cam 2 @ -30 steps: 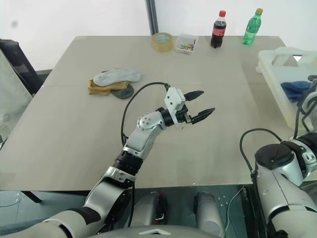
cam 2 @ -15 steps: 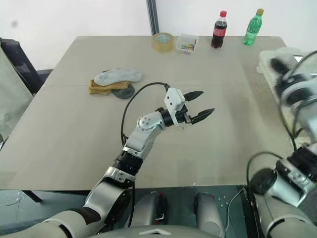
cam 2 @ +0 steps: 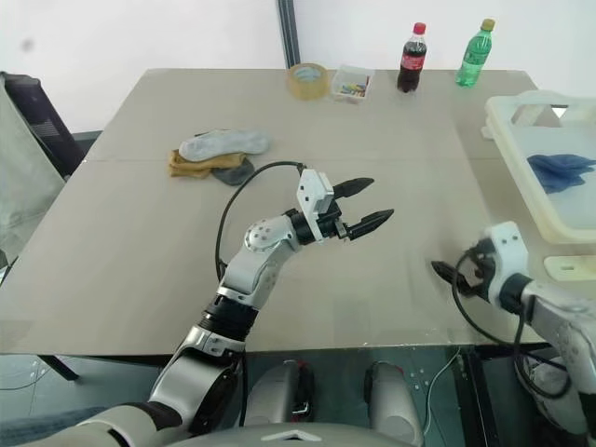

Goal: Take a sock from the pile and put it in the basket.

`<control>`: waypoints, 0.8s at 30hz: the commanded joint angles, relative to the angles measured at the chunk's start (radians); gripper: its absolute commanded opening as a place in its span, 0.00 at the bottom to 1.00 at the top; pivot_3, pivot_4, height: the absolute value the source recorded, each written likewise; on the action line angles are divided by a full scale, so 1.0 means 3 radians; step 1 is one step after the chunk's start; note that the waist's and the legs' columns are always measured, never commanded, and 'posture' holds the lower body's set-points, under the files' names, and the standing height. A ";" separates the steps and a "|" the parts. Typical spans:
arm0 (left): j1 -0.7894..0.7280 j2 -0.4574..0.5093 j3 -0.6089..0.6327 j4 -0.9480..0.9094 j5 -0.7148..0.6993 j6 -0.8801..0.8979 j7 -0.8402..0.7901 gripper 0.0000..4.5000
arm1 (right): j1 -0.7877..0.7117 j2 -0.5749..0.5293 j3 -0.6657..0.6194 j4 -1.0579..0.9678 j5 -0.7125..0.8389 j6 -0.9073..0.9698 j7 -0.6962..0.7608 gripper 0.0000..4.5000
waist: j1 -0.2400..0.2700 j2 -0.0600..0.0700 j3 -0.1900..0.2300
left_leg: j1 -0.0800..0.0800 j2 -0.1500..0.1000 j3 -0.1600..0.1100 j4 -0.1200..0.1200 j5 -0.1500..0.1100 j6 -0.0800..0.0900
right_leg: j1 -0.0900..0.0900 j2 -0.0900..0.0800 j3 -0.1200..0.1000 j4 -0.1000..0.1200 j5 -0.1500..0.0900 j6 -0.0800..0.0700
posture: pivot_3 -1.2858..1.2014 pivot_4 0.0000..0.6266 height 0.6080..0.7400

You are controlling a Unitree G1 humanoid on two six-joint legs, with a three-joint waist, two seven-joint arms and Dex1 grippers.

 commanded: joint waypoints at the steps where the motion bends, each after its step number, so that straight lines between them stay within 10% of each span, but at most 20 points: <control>1: 0.0061 -0.0007 -0.0048 -0.0291 -0.0051 0.0071 0.0016 0.86 | 0.0216 0.0046 -0.0172 -0.0194 -0.0100 -0.0370 0.0296 0.99 | 0.0010 -0.0001 0.0001 | 0.0000 0.0000 0.0000 0.0001 0.0000 0.0000 | 0.0000 0.0000 0.0001 0.0000 0.0001 -0.0002 | 0.52 0.24 1.00; 24: 0.0616 0.0624 0.0097 -0.1280 -0.0555 0.0882 -0.0209 0.86 | 0.1005 0.0200 -0.0559 -0.0549 -0.0071 -0.0951 0.1415 0.99 | 0.0050 -0.0003 0.0001 | 0.0004 0.0001 -0.0002 0.0008 0.0000 -0.0001 | 0.0008 0.0001 0.0002 0.0001 -0.0004 -0.0020 | 0.52 0.24 1.00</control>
